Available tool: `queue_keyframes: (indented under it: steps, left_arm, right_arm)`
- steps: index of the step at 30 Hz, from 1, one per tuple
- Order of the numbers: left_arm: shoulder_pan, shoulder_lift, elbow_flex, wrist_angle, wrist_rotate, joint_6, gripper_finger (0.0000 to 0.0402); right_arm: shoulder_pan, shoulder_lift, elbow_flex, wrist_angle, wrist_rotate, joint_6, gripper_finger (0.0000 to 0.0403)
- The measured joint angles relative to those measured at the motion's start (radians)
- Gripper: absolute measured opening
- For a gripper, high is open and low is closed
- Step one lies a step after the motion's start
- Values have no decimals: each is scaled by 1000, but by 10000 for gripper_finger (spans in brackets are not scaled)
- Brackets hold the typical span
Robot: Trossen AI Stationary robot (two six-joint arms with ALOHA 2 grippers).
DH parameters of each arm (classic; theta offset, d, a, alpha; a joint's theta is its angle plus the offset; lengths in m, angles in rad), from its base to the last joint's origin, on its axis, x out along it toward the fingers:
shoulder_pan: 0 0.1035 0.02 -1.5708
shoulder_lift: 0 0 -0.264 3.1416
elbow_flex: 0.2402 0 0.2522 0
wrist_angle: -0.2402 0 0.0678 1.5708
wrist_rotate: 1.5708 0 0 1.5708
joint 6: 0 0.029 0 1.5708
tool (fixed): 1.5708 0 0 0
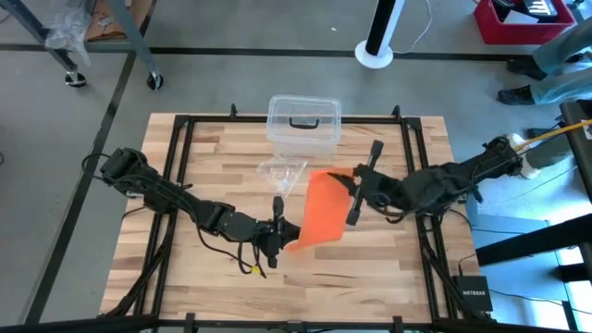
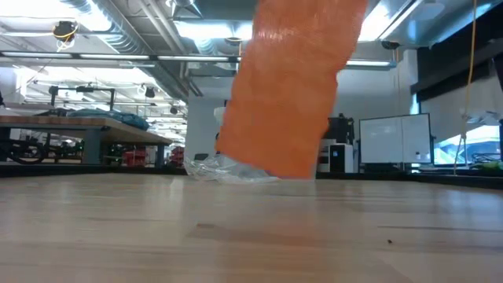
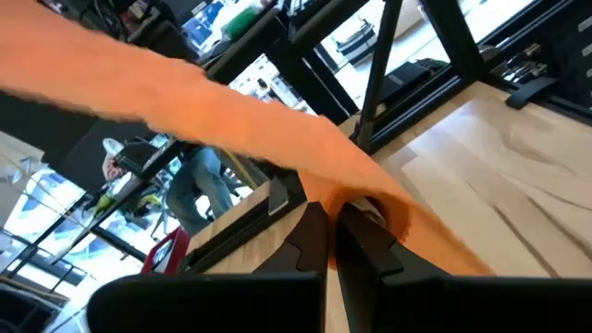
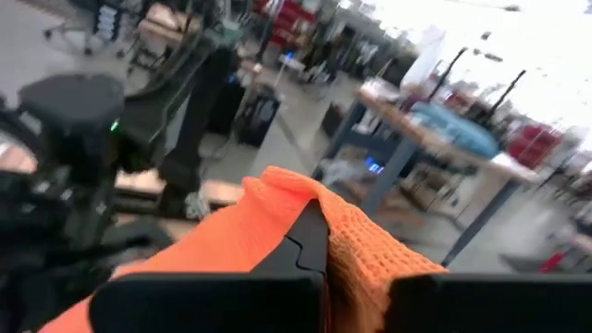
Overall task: Roll bandage
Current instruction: Roll the orange bandage
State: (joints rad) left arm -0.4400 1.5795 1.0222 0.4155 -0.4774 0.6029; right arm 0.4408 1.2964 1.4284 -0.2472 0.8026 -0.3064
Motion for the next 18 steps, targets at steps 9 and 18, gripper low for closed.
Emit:
queue_keyframes:
  steps: [9, 18]
  left_arm:
    - [-20, 0, 0, -6, 2, 10, 0]
    - [-25, 0, 0, -19, 3, 23, 0]
  right_arm:
    - [-177, 42, -1, -264, -254, 244, 5]
    - [-287, 157, -1, -354, -406, 386, 21]
